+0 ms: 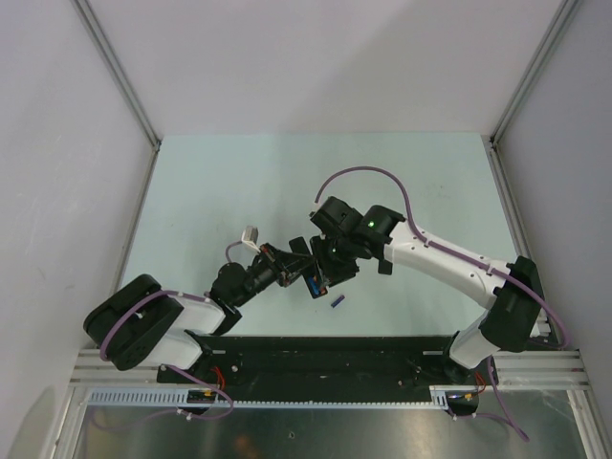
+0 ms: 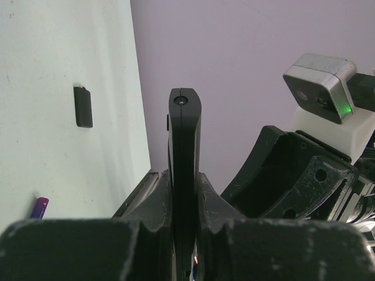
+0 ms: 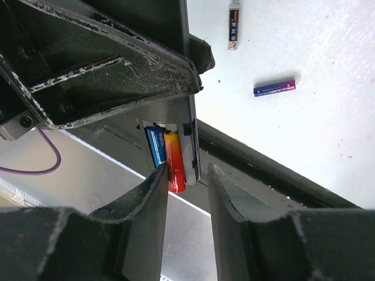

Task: Load the batteries into the remote control
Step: Load the battery into the remote control.

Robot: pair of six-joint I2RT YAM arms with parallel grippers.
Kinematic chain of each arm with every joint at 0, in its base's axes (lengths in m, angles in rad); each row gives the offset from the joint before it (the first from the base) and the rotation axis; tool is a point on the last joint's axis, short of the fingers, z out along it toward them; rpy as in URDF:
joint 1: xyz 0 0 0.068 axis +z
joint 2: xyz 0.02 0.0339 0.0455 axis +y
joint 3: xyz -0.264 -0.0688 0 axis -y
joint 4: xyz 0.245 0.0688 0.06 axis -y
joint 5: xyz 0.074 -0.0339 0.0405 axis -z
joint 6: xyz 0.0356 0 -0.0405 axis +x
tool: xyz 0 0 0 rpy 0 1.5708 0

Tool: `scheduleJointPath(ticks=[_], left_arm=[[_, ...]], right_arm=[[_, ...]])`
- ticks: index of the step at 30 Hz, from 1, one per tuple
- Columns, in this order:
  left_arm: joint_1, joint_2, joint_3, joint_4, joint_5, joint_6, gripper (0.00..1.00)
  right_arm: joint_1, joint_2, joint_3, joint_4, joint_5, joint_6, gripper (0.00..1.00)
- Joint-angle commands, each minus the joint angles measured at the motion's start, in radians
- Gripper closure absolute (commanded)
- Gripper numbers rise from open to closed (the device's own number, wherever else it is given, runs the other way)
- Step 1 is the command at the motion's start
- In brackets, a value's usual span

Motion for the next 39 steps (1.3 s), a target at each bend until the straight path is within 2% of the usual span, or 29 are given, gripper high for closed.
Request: scheduleJointPath(ticks=[1, 17, 20, 22, 23, 24, 25, 26, 27, 28, 29, 32, 37, 39], left_arm=[[-0.014, 0.003, 0.029, 0.296, 0.040, -0.026, 1.00], [-0.014, 0.022, 0.044, 0.296, 0.060, -0.022, 1.00], [-0.012, 0.029, 0.047, 0.298, 0.066, -0.033, 1.00], [0.002, 0.039, 0.052, 0.298, 0.089, -0.054, 1.00], [0.006, 0.042, 0.058, 0.298, 0.102, -0.060, 1.00], [0.020, 0.043, 0.059, 0.298, 0.109, -0.074, 1.00], [0.029, 0.043, 0.062, 0.301, 0.120, -0.079, 1.00], [0.036, 0.036, 0.065, 0.301, 0.123, -0.083, 1.00], [0.049, 0.032, 0.068, 0.301, 0.126, -0.089, 1.00], [0.055, 0.028, 0.070, 0.301, 0.128, -0.094, 1.00], [0.059, 0.022, 0.079, 0.301, 0.129, -0.100, 1.00], [0.065, 0.017, 0.116, 0.301, 0.135, -0.114, 1.00], [0.065, 0.031, 0.165, 0.301, 0.132, -0.134, 1.00], [0.065, 0.031, 0.177, 0.301, 0.125, -0.141, 1.00]], right_arm=[[-0.001, -0.042, 0.043, 0.004, 0.061, -0.012, 0.62], [0.036, -0.139, 0.037, 0.110, 0.173, -0.029, 0.48], [0.067, -0.211, -0.026, 0.216, 0.252, -0.073, 0.48], [0.091, -0.307, -0.101, 0.361, 0.309, -0.101, 0.48], [0.093, -0.344, -0.214, 0.422, 0.328, -0.108, 0.48], [0.096, -0.394, -0.274, 0.569, 0.357, -0.133, 0.48], [0.096, -0.488, -0.345, 0.645, 0.366, -0.135, 0.48], [0.088, -0.546, -0.411, 0.723, 0.370, -0.139, 0.42], [0.079, -0.591, -0.521, 0.847, 0.367, -0.138, 0.38], [0.070, -0.657, -0.554, 0.881, 0.359, -0.138, 0.34], [0.038, -0.676, -0.574, 0.894, 0.312, -0.139, 0.24], [0.007, -0.699, -0.594, 0.859, 0.209, -0.162, 0.18], [-0.005, -0.768, -0.719, 1.026, 0.080, -0.156, 0.09], [-0.030, -0.774, -0.749, 1.085, -0.017, -0.124, 0.06]])
